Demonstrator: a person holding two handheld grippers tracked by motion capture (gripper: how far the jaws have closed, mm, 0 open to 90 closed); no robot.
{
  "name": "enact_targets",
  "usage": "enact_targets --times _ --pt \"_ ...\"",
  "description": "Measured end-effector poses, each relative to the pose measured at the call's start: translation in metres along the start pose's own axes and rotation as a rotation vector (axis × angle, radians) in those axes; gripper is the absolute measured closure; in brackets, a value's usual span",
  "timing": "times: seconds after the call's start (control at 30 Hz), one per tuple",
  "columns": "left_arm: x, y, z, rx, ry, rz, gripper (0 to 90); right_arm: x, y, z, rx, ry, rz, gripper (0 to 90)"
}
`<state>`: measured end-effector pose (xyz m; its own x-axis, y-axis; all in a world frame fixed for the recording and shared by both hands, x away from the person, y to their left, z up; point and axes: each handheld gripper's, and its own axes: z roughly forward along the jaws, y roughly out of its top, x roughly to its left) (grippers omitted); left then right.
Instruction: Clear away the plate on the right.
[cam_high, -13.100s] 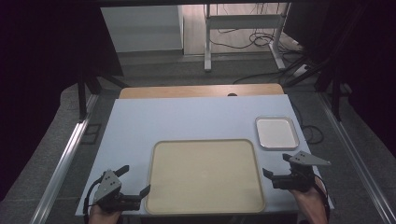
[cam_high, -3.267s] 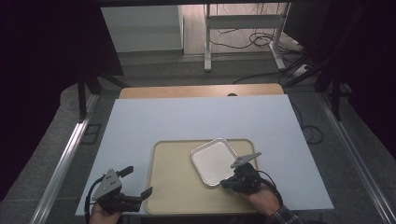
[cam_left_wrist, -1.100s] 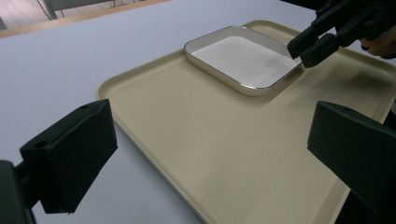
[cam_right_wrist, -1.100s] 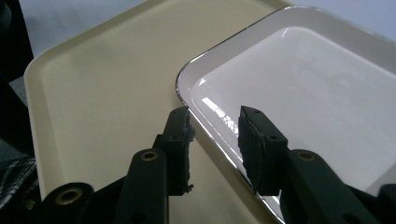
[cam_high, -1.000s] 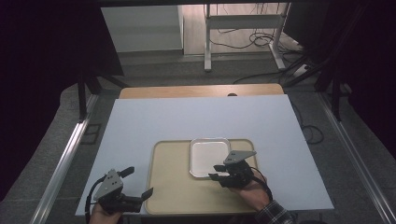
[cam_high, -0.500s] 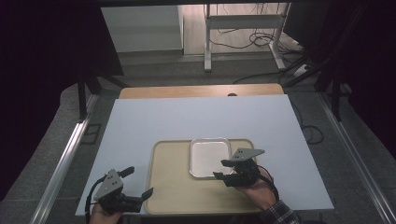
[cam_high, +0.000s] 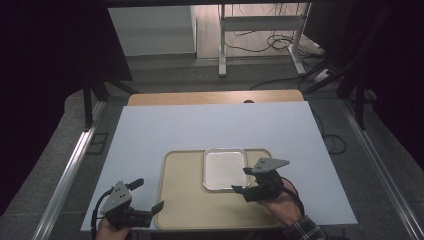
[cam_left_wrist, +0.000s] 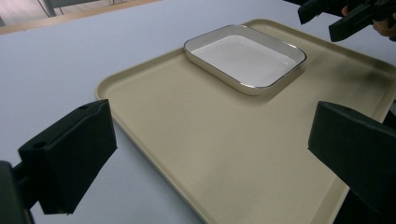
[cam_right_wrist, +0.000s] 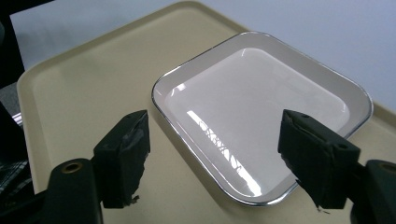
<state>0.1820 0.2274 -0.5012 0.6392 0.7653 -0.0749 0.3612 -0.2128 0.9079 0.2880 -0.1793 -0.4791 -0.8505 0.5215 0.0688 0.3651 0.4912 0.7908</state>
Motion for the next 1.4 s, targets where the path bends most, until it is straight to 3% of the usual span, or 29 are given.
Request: enact_targets --times 0.27,0.7,0.97,1.4 --pt "0.000 0.000 0.000 -0.001 -0.001 -0.004 0.6 -0.003 -0.001 -0.006 -0.015 -0.022 0.020 16.8" --pt "0.000 0.000 0.000 0.000 -0.001 -0.005 0.7 -0.004 -0.005 -0.013 -0.010 -0.047 0.004 6.2" --pt "0.000 0.000 0.000 0.002 -0.002 -0.004 0.7 -0.007 -0.010 -0.022 -0.045 -0.049 0.041 0.0" --pt "0.000 0.000 0.000 0.003 -0.003 -0.002 0.8 -0.010 -0.014 -0.039 -0.066 -0.086 0.048 0.0"
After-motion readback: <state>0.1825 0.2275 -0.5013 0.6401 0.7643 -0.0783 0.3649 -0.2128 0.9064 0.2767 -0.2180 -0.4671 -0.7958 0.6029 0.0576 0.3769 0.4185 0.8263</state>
